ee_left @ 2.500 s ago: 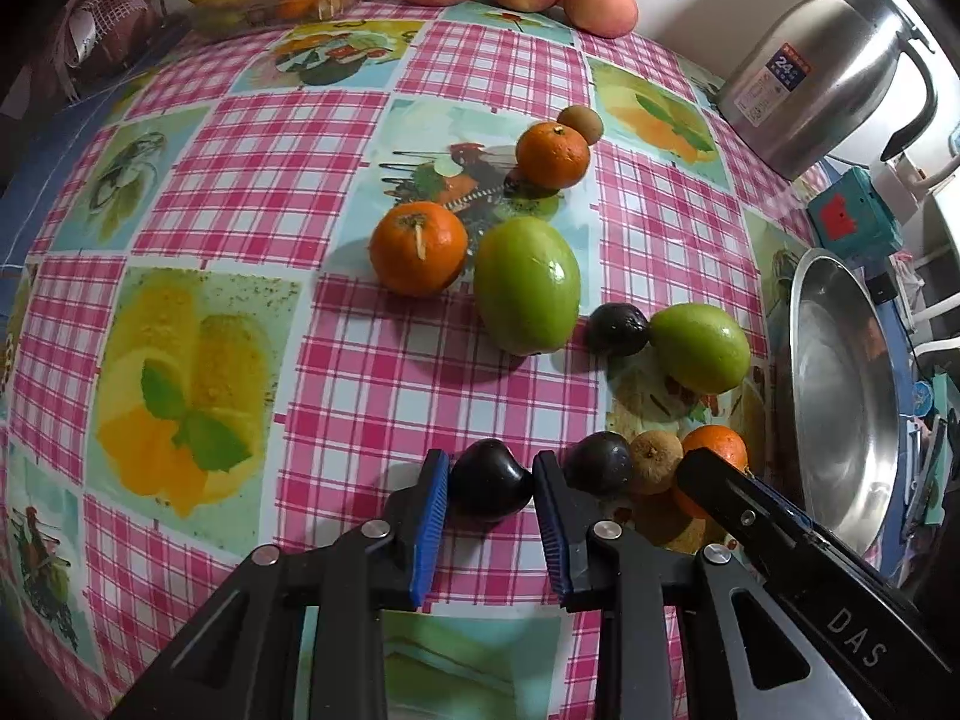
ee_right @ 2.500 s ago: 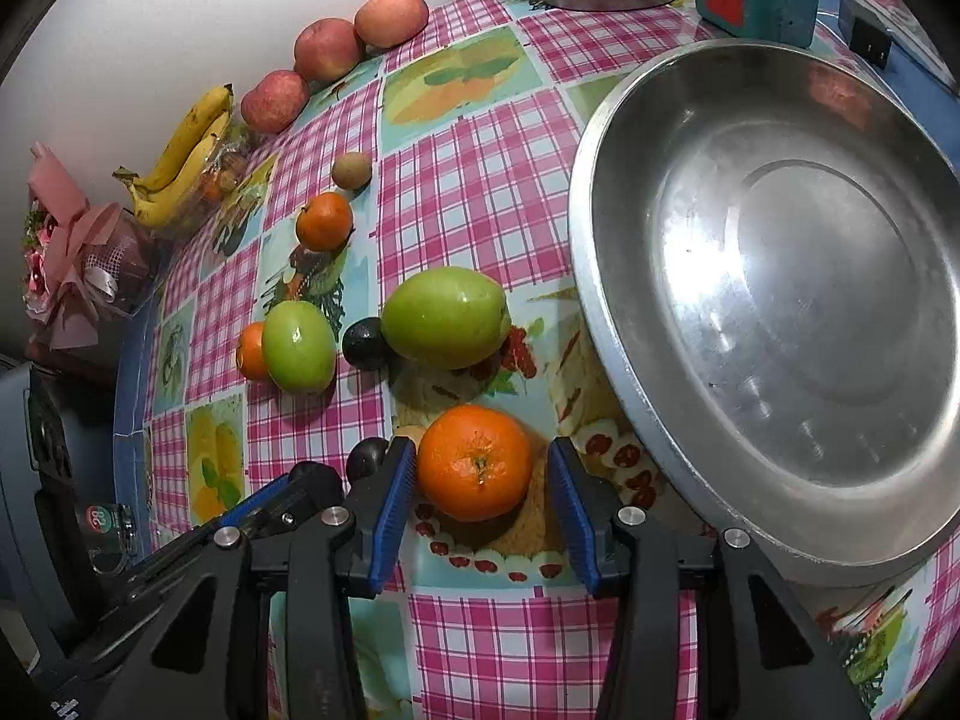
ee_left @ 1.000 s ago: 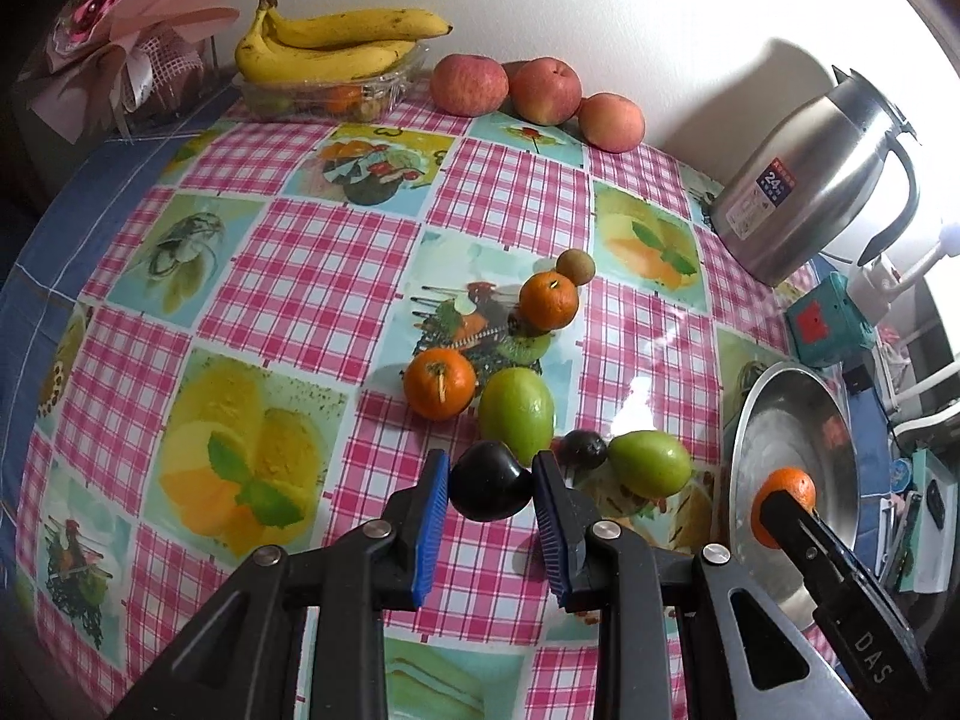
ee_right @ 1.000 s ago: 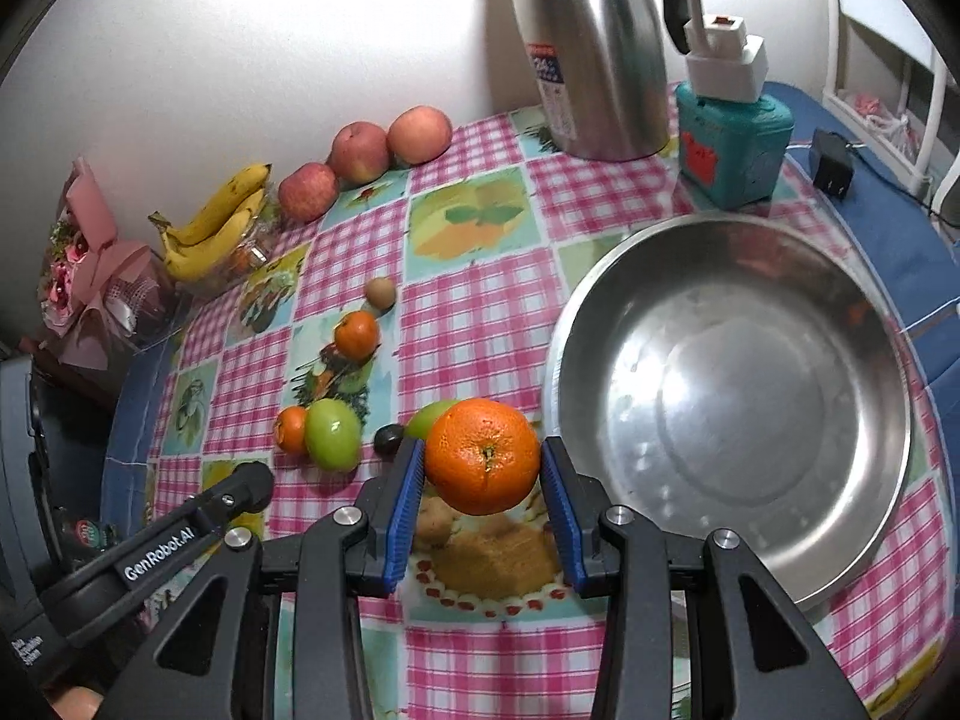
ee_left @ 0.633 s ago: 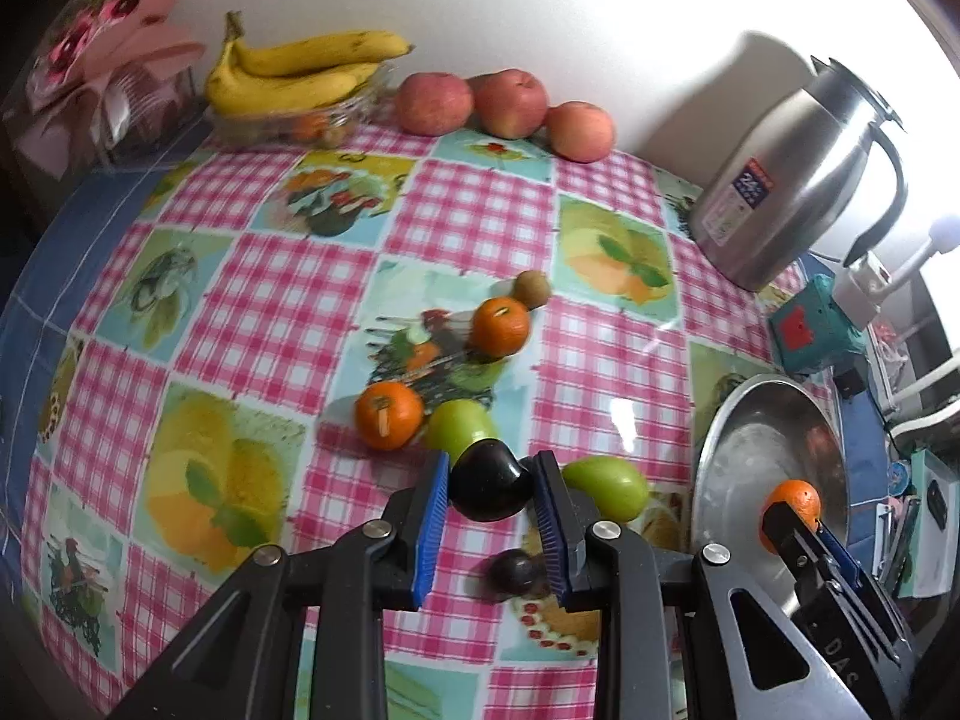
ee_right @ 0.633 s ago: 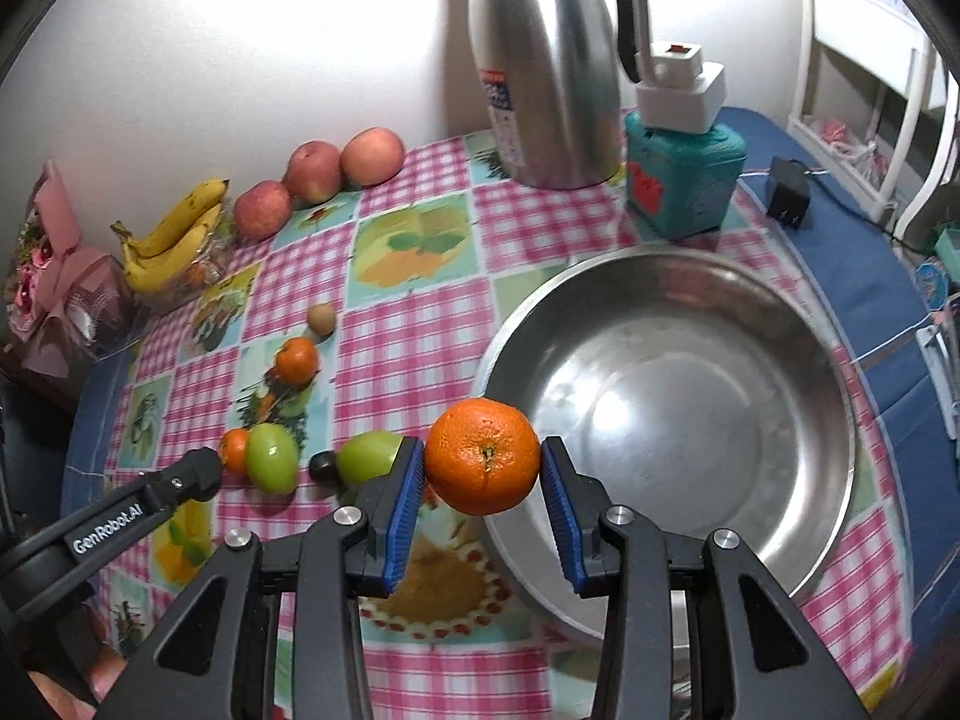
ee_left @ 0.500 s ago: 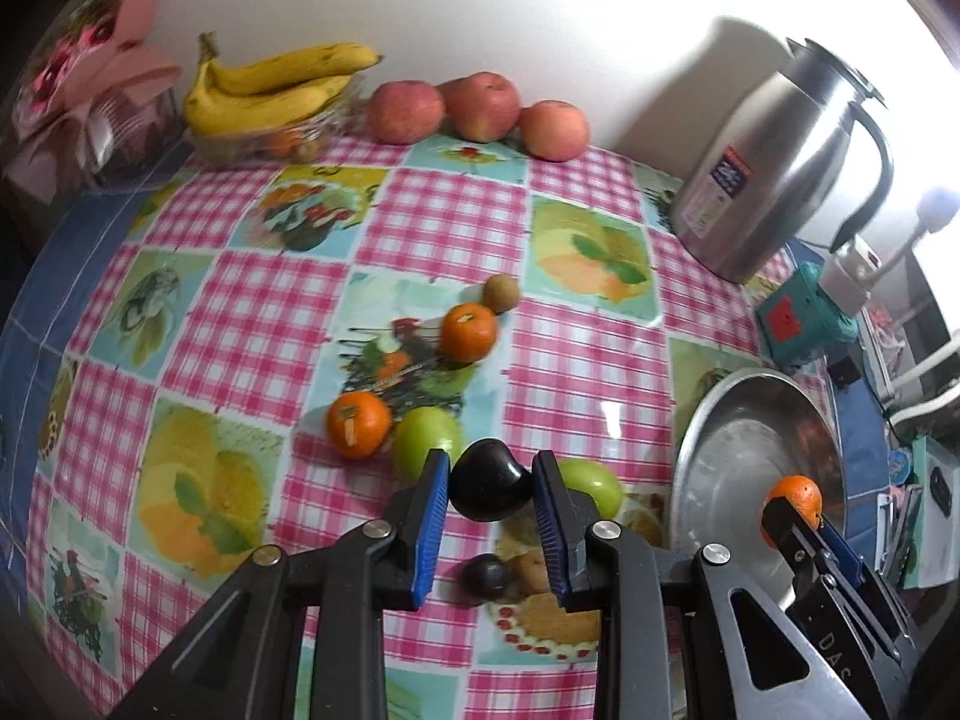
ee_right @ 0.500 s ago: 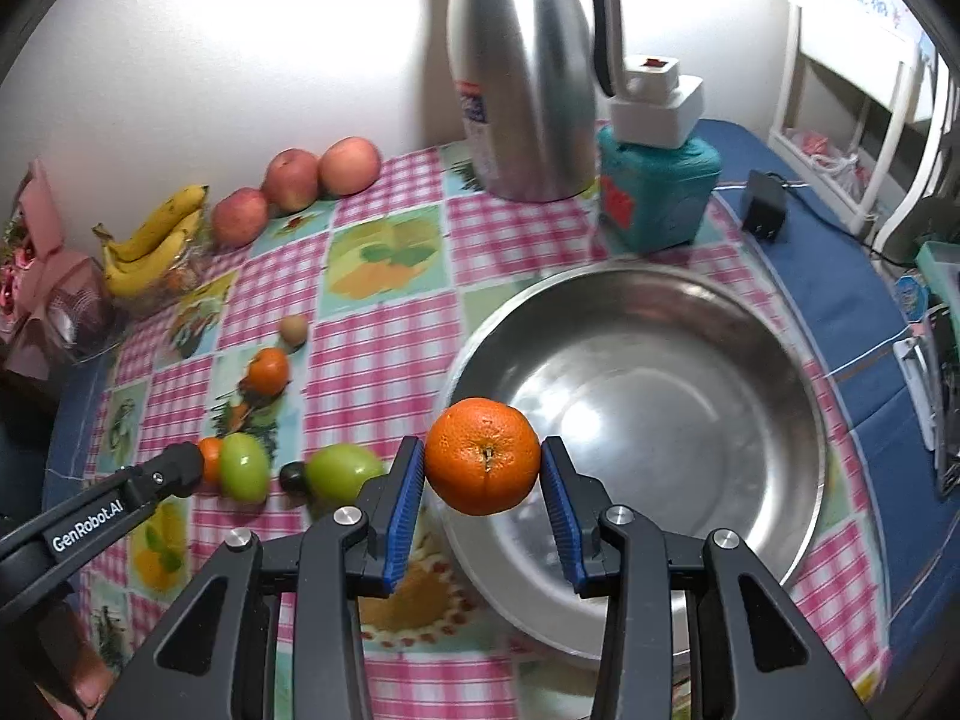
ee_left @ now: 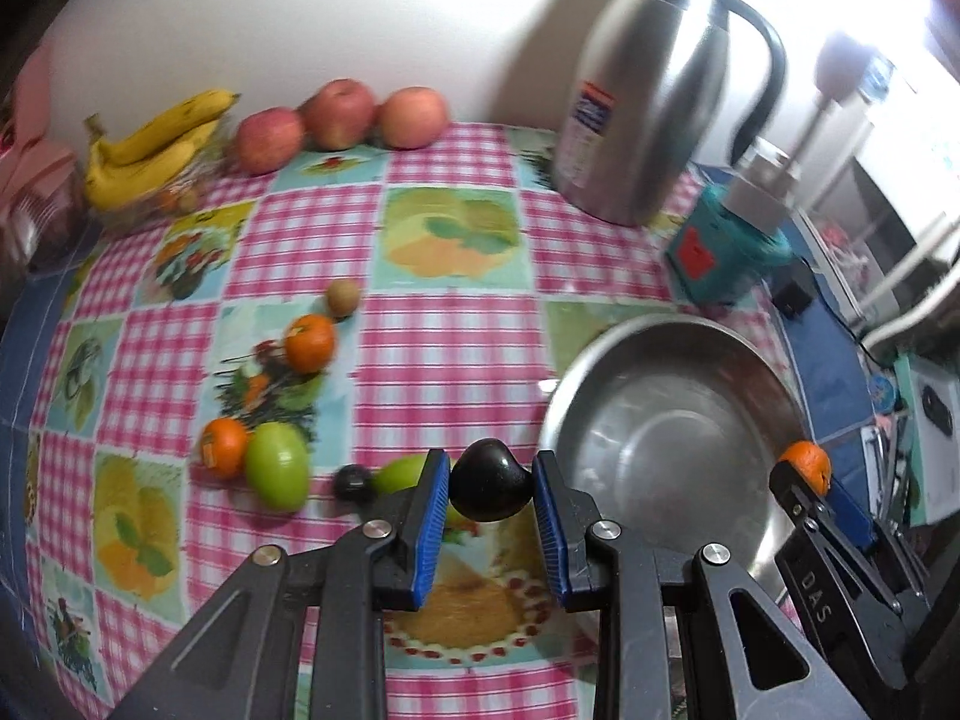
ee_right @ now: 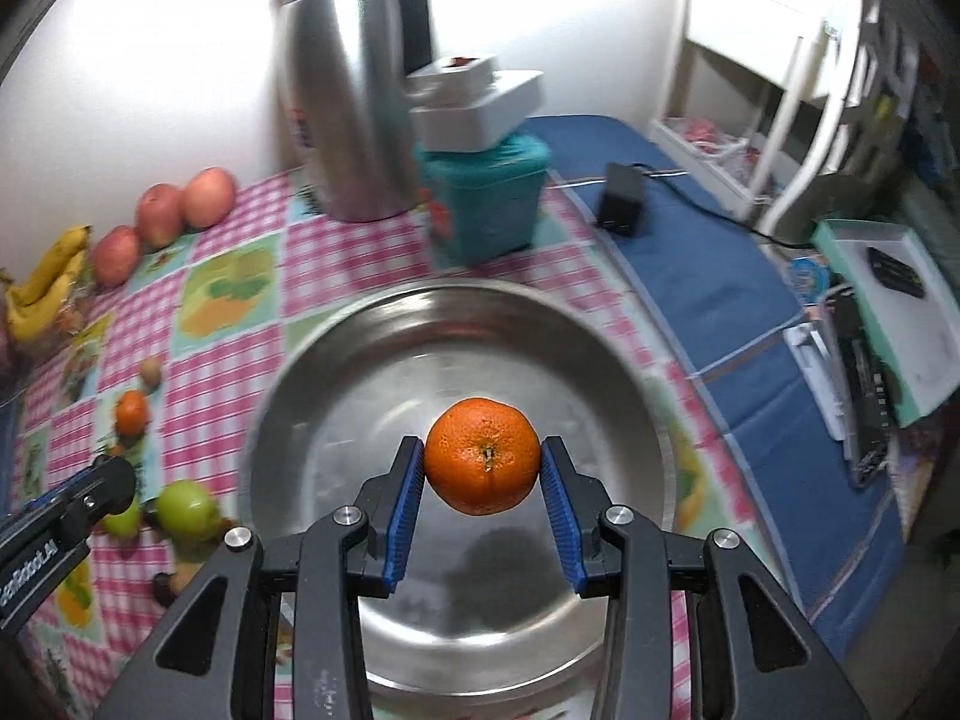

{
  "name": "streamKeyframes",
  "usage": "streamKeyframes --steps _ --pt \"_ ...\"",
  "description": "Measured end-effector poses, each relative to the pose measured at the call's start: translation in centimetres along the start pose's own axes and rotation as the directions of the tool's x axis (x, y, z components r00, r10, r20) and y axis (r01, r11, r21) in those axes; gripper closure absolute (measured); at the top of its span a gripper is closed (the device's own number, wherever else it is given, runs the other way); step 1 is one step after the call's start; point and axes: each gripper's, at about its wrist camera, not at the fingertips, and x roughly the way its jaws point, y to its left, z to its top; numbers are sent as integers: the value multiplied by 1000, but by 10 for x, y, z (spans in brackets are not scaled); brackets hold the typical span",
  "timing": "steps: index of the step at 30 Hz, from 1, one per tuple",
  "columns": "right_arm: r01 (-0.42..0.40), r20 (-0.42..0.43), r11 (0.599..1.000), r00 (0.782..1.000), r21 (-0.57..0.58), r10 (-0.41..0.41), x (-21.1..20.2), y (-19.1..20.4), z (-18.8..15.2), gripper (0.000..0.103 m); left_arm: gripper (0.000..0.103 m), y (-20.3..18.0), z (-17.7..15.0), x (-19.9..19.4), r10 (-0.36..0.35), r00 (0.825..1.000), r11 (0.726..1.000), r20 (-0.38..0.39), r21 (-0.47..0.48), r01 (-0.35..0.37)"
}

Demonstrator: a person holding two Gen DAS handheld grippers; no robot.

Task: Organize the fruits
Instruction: 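Carry both fruits over the steel basin and open both tools to drop them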

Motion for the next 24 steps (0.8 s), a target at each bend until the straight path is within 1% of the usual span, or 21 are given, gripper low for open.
streamKeyframes --steps 3,7,11,17,24 --pt "39 3 999 999 13 -39 1 -11 2 62 73 -18 -1 4 -7 1000 999 1 44 7" --pt "68 4 997 998 30 -68 3 -21 3 62 73 -36 -5 10 -26 1000 996 -5 84 26" --pt "65 -16 997 998 44 -64 7 -27 2 62 73 -46 -12 16 -38 999 992 1 117 37" --pt "59 -52 997 997 49 -56 13 -29 0 62 73 -54 -23 28 -56 998 987 -15 147 58" --pt "55 -86 997 995 62 -49 21 -34 -2 62 73 -52 -23 32 -46 999 988 -16 145 48"
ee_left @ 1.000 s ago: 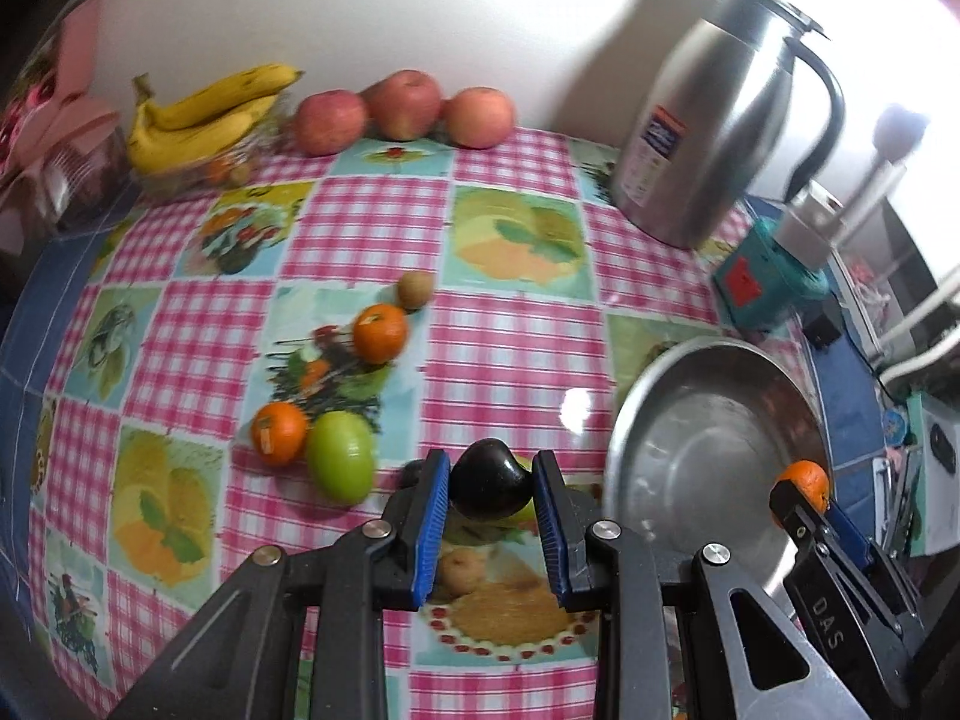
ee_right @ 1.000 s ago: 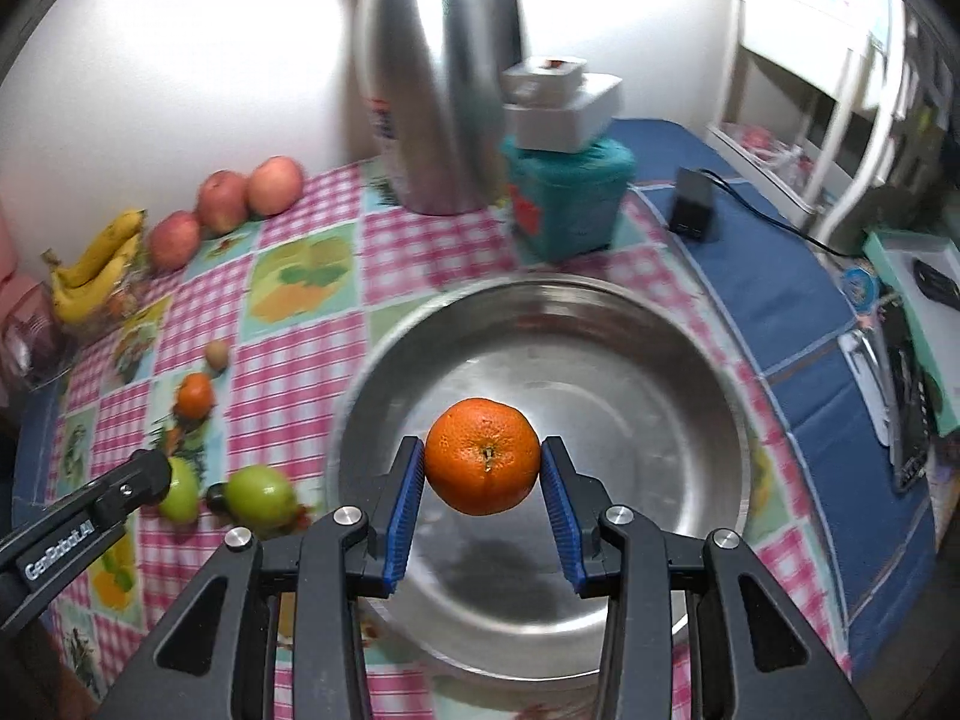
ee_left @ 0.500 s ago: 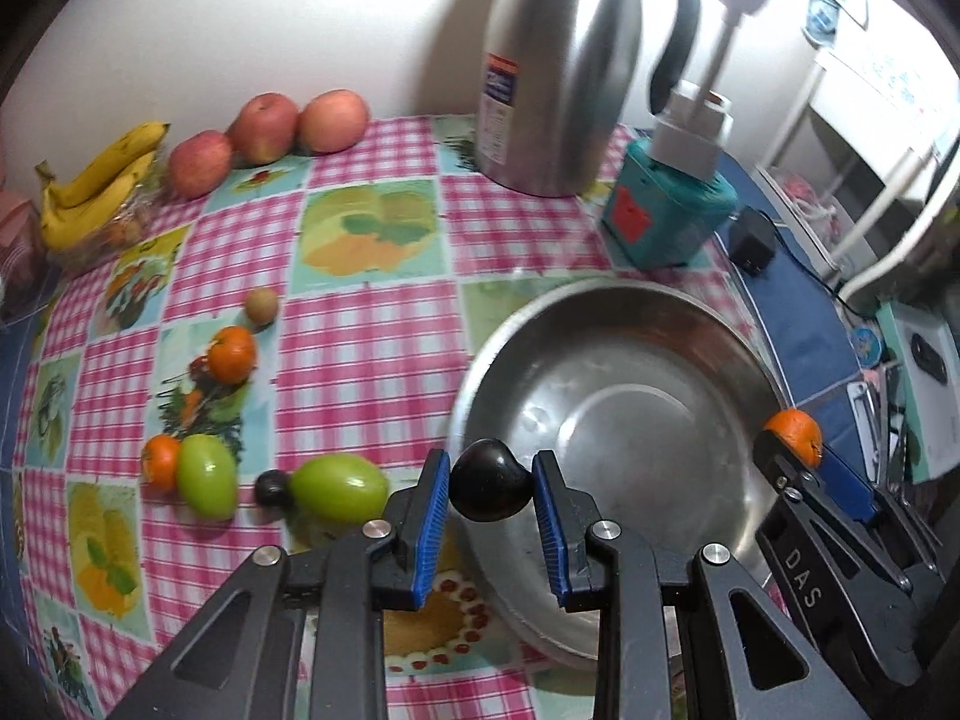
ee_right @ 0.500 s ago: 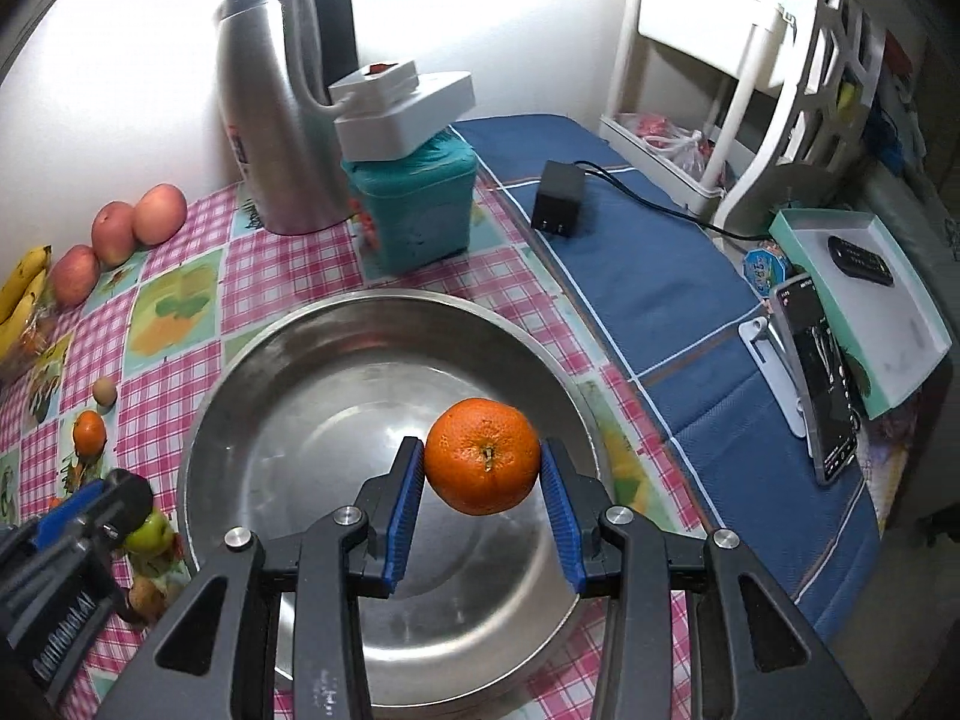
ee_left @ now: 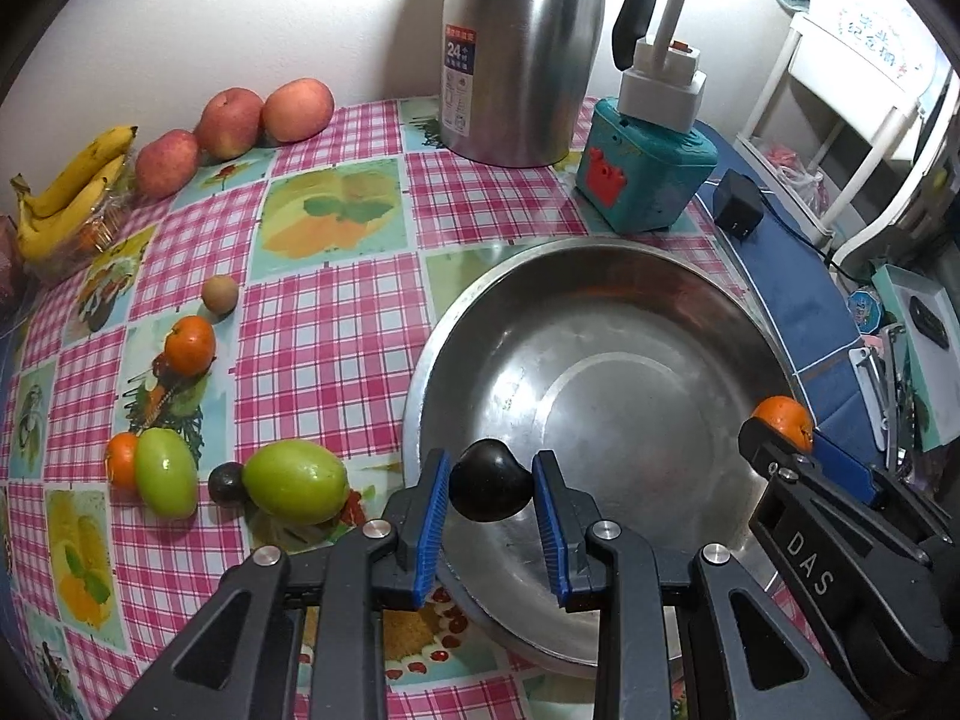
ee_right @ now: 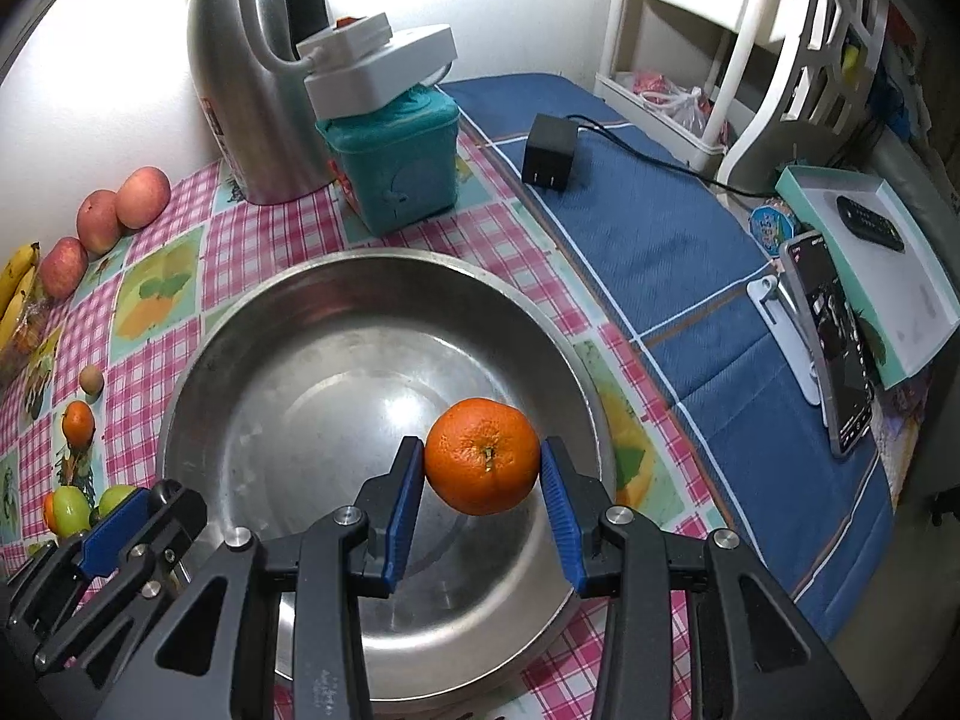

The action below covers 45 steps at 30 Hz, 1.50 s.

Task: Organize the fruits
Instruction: 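Carry both fruits over the steel basin and open both tools to drop them, then withdraw both open tools from the basin back toward the fruits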

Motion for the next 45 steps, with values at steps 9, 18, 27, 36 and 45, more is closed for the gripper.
streamKeyframes --steps 9,18,27,36,45 --pt "-14 -23 1000 1000 -8 13 5 2 -1 62 72 -1 -1 5 -6 1000 1000 -16 -1 6" --pt "-24 -54 1000 998 -5 23 10 1 1 62 72 -2 -2 8 -2 1000 1000 -26 0 2" --pt "-26 -47 1000 999 -11 25 8 2 0 60 58 1 -2 7 2 1000 1000 -27 -16 -2" --pt "-31 6 1000 1000 -7 31 -10 0 4 54 58 6 3 -8 -5 1000 999 2 -50 5" --pt "-52 13 999 999 -7 52 -19 0 4 54 58 30 6 -23 30 999 992 26 -120 -27"
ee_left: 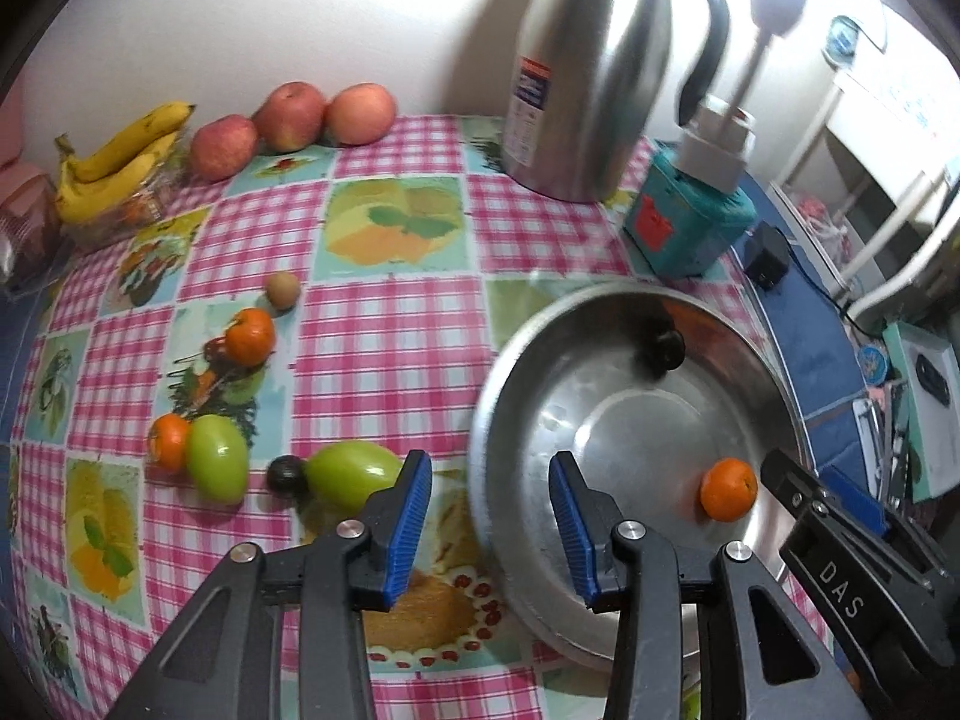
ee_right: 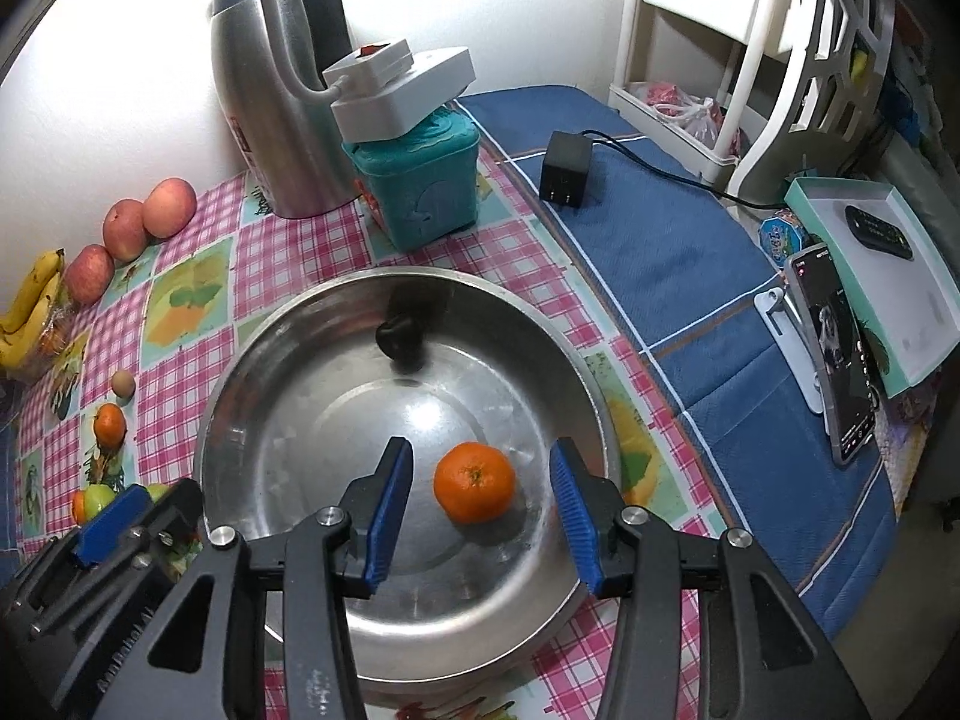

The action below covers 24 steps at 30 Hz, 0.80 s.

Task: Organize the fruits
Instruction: 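Withdraw both open tools from the basin back toward the fruits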

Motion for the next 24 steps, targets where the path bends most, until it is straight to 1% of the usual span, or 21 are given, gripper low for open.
streamKeyframes --steps 5,9,16,20,24 --pt "-7 -10 1000 1000 -14 7 0 6 -2 54 59 23 1 -5 23 1000 998 6 -60 -22" --pt "-27 -9 999 1000 -46 27 -3 18 -4 54 59 44 0 -10 64 998 993 12 -104 -63" --pt "-76 -12 993 997 -94 76 -9 41 -8 54 59 89 -8 -17 119 993 973 -8 -200 -119" --pt "-97 -9 988 995 -120 96 -15 55 -10 54 59 107 -12 -22 129 992 961 -12 -244 -128" --pt "-116 -5 983 993 -145 116 -20 67 -12 54 59 116 -14 -25 133 991 955 -14 -264 -132"
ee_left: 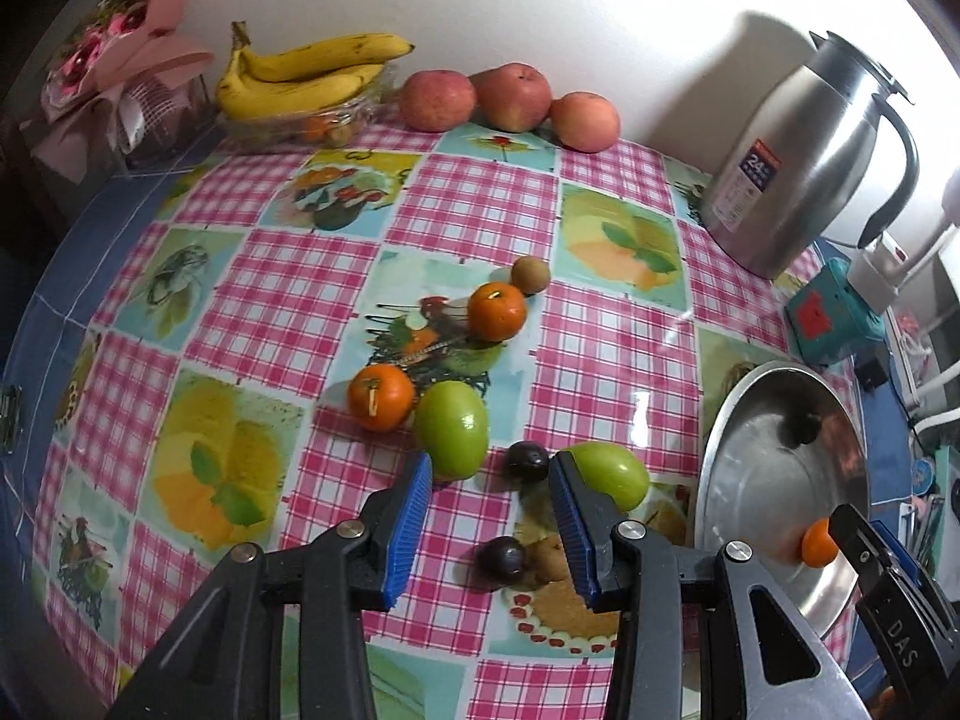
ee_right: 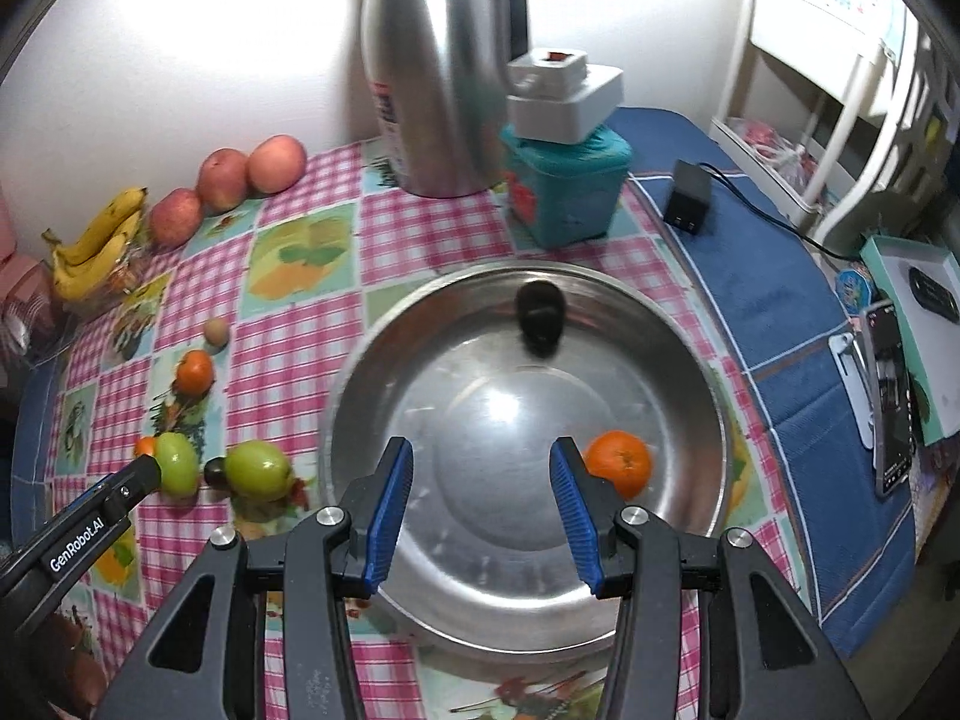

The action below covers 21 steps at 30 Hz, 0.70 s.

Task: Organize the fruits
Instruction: 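Withdraw both open tools from the basin back toward the fruits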

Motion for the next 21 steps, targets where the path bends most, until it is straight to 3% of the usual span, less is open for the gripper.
streamKeyframes --steps 14,16,18,20,21 --pt "-8 -16 1000 1000 -27 7 4 8 -2 54 57 2 -2 5 7 1000 1000 -26 -8 -7" --pt "-8 -24 999 1000 -32 7 6 10 -3 54 48 3 -3 8 15 999 1000 -36 -10 -15" --pt "-7 -34 999 999 -40 5 10 12 -3 51 23 4 -3 10 30 999 999 -42 -13 -31" --pt "-6 -34 999 999 -42 5 12 11 -4 24 11 5 -4 12 51 998 999 -43 -15 -51" --pt "-11 -27 999 1000 -42 10 13 10 -4 19 7 6 -4 13 58 997 998 -45 -17 -59"
